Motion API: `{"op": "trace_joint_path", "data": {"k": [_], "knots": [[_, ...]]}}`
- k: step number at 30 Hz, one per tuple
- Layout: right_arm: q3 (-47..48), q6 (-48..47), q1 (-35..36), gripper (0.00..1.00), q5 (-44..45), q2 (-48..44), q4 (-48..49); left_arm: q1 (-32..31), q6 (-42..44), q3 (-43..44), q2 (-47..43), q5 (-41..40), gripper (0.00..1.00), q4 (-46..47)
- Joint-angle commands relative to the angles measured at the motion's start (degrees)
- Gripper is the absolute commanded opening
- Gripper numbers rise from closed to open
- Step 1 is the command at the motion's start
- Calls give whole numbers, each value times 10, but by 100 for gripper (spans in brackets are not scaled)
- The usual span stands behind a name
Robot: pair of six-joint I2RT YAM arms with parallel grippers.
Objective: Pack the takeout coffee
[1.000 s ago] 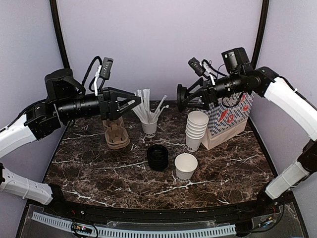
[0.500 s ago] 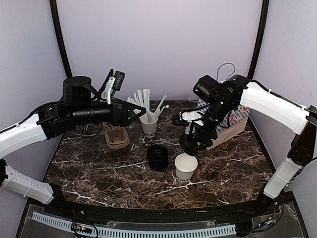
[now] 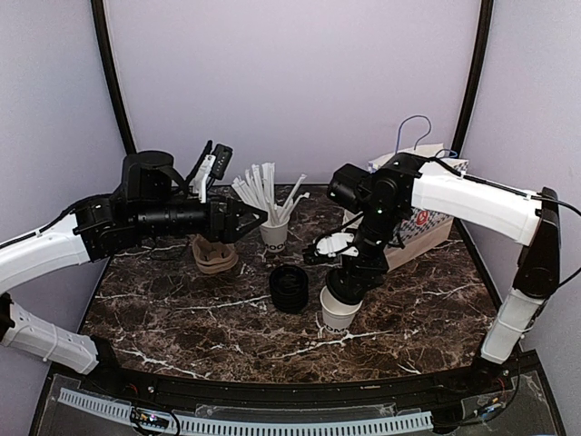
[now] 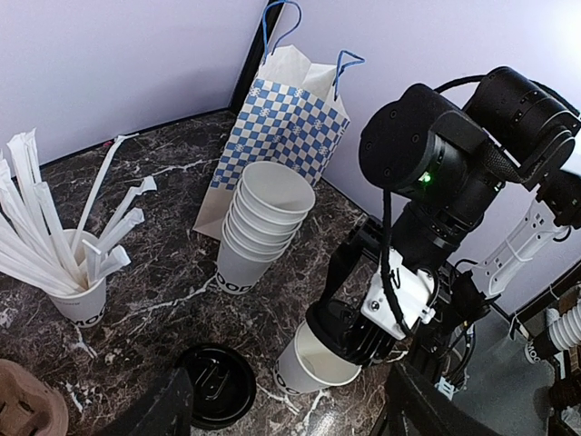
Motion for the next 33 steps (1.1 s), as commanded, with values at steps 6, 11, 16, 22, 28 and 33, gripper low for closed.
{"op": "trace_joint_path", "data": {"k": [6, 11, 16, 22, 28, 33], "knots": [[13, -6, 23, 68, 36, 14, -7, 3, -8, -14, -24, 4, 76, 12], [13, -2, 28, 69, 39, 19, -4, 2, -7, -14, -26, 5, 76, 13], [12, 0, 33, 71, 40, 22, -3, 3, -8, -16, -26, 6, 76, 15], [7, 1, 35, 72, 43, 25, -2, 3, -11, -20, -27, 7, 76, 19], [5, 4, 37, 77, 47, 26, 1, 3, -14, -26, -27, 9, 76, 25], [3, 7, 38, 82, 50, 25, 4, 3, -15, -28, -27, 12, 76, 28]]}}
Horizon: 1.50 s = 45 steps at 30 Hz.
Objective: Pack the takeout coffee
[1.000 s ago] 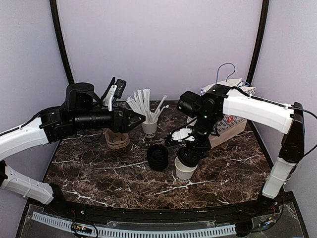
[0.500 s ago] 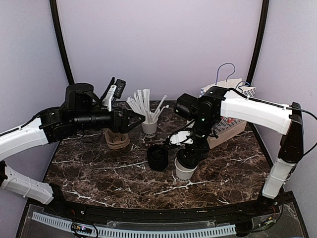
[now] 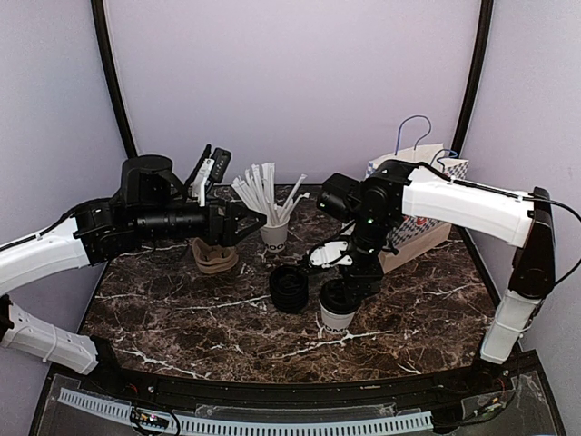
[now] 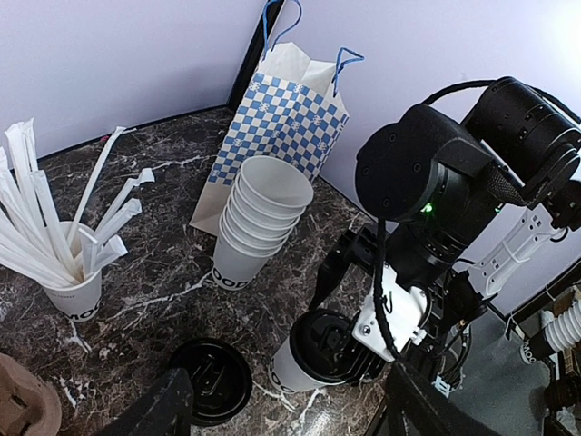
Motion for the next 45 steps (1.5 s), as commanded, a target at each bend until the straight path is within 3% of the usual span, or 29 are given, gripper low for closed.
{"op": "trace_joint_path", "data": {"k": [1, 15, 23, 28, 34, 45], "knots": [[2, 5, 6, 83, 3, 4, 5, 3, -5, -10, -19, 8, 76, 17], [27, -4, 1, 89, 12, -35, 1, 3, -20, -17, 3, 28, 76, 21], [32, -10, -90, 91, -95, -103, -3, -6, -63, 0, 86, 112, 85, 40], [-50, 22, -165, 91, -189, -173, 52, -26, -77, 15, 143, 133, 81, 54], [-252, 150, -262, 88, -336, -244, 231, -38, -125, 33, 225, 154, 77, 109], [-373, 226, -288, 76, -413, -216, 334, -55, -148, 98, 349, 195, 69, 103]]}}
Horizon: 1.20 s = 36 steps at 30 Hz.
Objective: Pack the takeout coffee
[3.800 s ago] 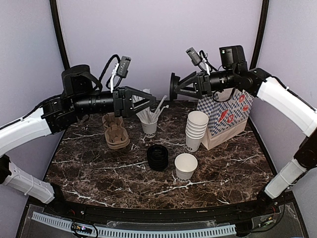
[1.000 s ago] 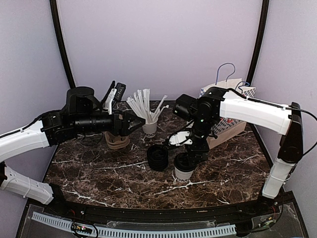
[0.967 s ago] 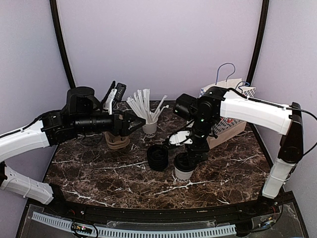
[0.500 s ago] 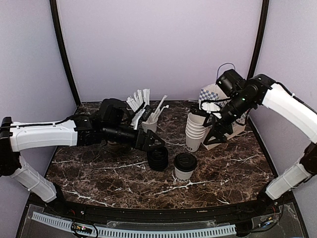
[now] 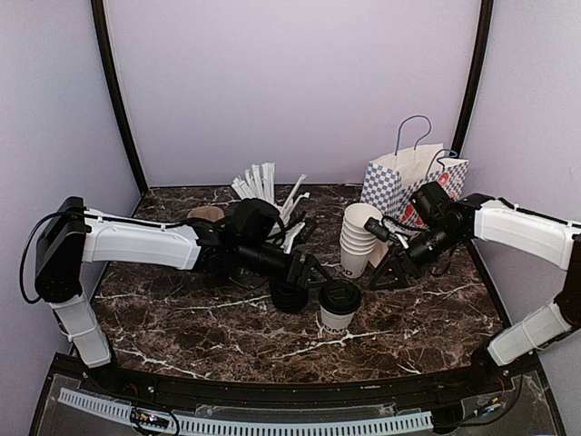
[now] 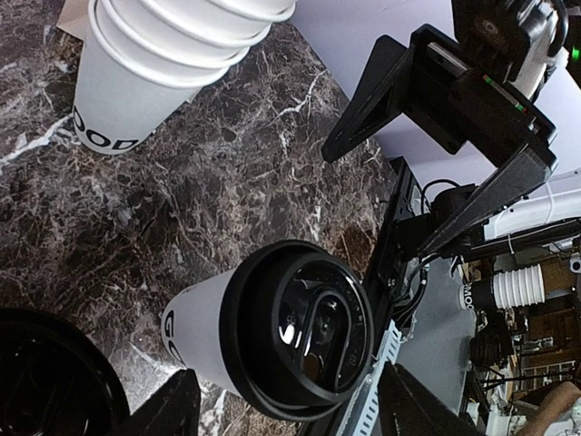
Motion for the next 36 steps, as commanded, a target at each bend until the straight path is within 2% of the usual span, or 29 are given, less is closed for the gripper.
{"op": "trace_joint_path", "data": {"k": [1, 10, 14, 24, 33, 36], "knots": [[-17, 34, -8, 75, -49, 18, 64, -7, -12, 30, 18, 21, 68, -1], [-21, 33, -14, 53, -85, 77, 63, -7, -23, 31, 47, 38, 59, 5], [-14, 20, -14, 49, -103, 102, 51, -7, -19, 26, 53, 38, 55, -4], [-6, -13, -14, 50, -151, 136, 20, -7, -16, 24, 69, 43, 44, -22], [-8, -23, -14, 50, -178, 169, 2, -7, -4, 33, 83, 31, 41, -39], [-3, -33, -14, 54, -196, 174, -10, -7, -3, 39, 89, 32, 40, -39]]}}
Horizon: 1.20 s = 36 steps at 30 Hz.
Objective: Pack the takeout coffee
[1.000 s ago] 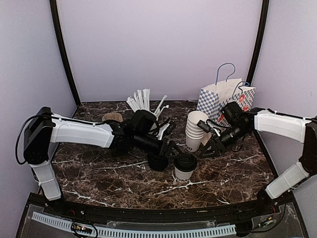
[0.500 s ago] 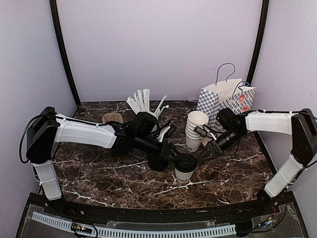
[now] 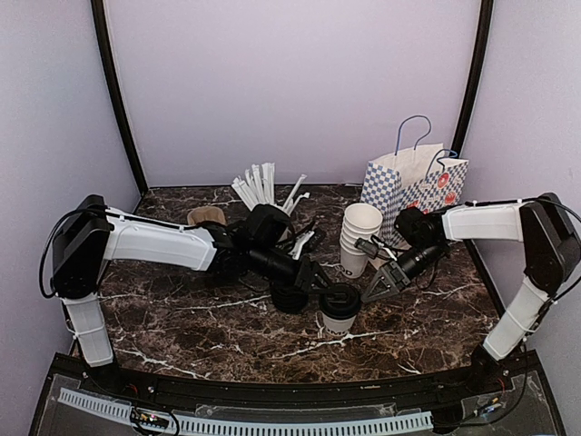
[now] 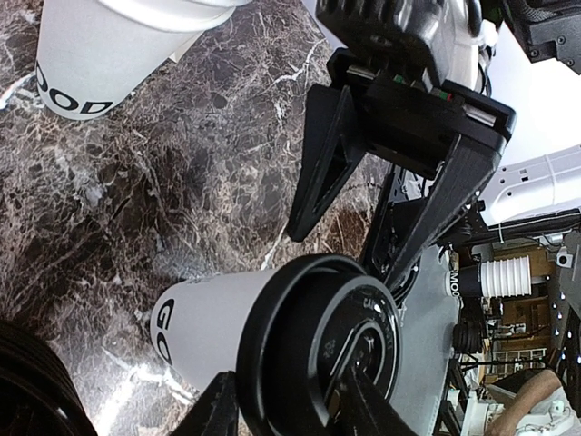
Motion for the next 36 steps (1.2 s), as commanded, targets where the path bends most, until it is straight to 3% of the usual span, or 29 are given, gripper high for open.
{"op": "trace_joint_path", "data": {"k": [1, 6, 10, 18, 28, 36], "knots": [[12, -22, 0, 56, -32, 15, -15, -3, 16, 8, 25, -13, 40, -38], [13, -31, 0, 57, -47, 18, -27, -3, 14, 18, 37, -11, 40, -38], [-6, 38, 0, 50, 3, 22, 37, -3, 17, 19, 40, -14, 39, -38], [1, 74, -2, 44, 49, 82, 46, -3, 22, 11, 43, -28, 37, -62], [11, 115, -3, 43, 145, 117, 53, -3, 24, -10, 46, -39, 34, -57], [22, 108, -3, 43, 159, 128, 55, -3, 34, -23, 52, -45, 34, -59]]}}
